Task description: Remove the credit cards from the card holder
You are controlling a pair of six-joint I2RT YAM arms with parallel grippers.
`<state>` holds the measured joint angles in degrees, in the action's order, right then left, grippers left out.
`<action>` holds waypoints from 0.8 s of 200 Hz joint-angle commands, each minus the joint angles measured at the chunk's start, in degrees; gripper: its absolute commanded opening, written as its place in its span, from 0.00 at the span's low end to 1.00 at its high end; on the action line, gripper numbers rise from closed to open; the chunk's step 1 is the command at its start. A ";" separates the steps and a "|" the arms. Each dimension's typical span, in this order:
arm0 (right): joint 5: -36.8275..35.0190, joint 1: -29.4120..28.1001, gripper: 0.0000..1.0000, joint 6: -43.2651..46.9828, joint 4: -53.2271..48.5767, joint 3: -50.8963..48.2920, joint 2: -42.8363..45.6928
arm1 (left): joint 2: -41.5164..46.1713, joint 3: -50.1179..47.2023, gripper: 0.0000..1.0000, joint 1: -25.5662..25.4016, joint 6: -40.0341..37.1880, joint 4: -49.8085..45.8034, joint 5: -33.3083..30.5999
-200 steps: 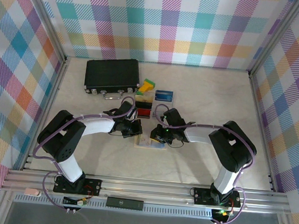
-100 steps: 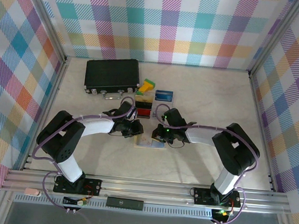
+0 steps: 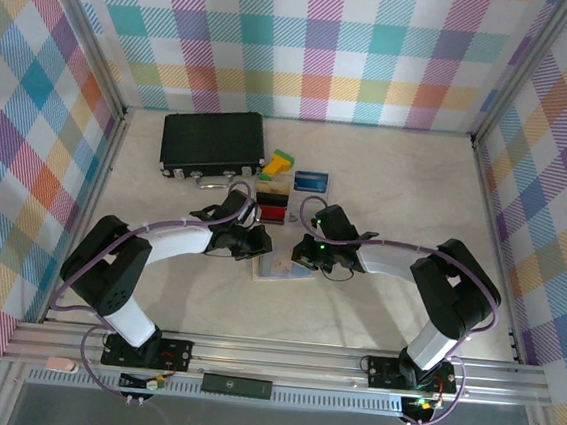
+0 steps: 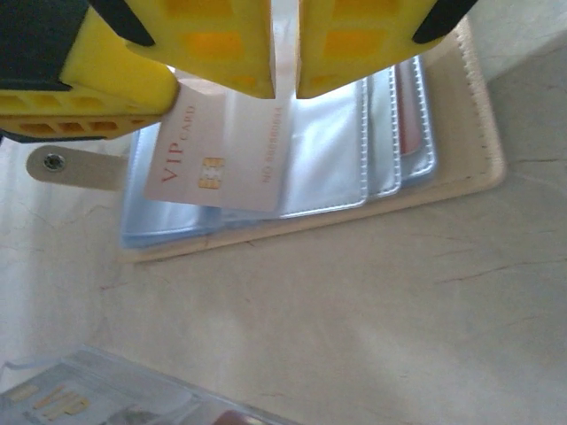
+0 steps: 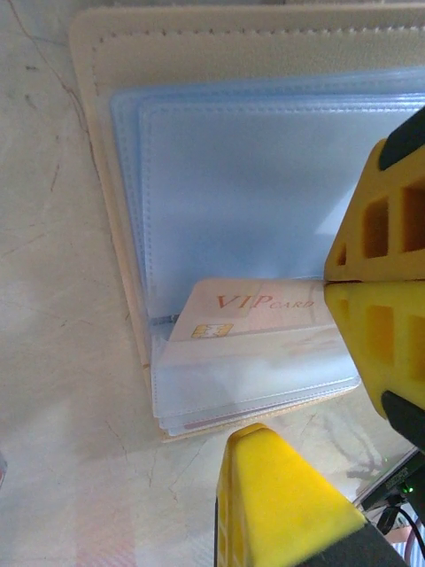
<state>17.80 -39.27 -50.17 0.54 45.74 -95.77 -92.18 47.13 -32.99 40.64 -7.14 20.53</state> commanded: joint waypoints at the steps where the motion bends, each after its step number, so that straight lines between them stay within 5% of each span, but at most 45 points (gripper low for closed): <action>1: 1.74 0.46 0.07 -0.01 1.04 0.16 -1.44 | -2.47 0.83 0.11 -0.89 -0.30 0.48 2.83; 94: 6.25 0.95 0.18 -1.57 8.25 -0.60 -3.82 | -7.01 0.12 0.02 -1.00 -1.19 -3.76 -1.59; 160: -3.83 1.03 0.06 0.98 -1.08 -0.49 0.07 | -7.16 1.65 0.06 -0.85 -4.51 -7.48 -4.71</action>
<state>20.36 -38.41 -50.59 5.15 45.69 -98.70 -96.92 48.40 -33.47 39.05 -7.86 21.32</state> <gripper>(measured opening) 0.082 0.046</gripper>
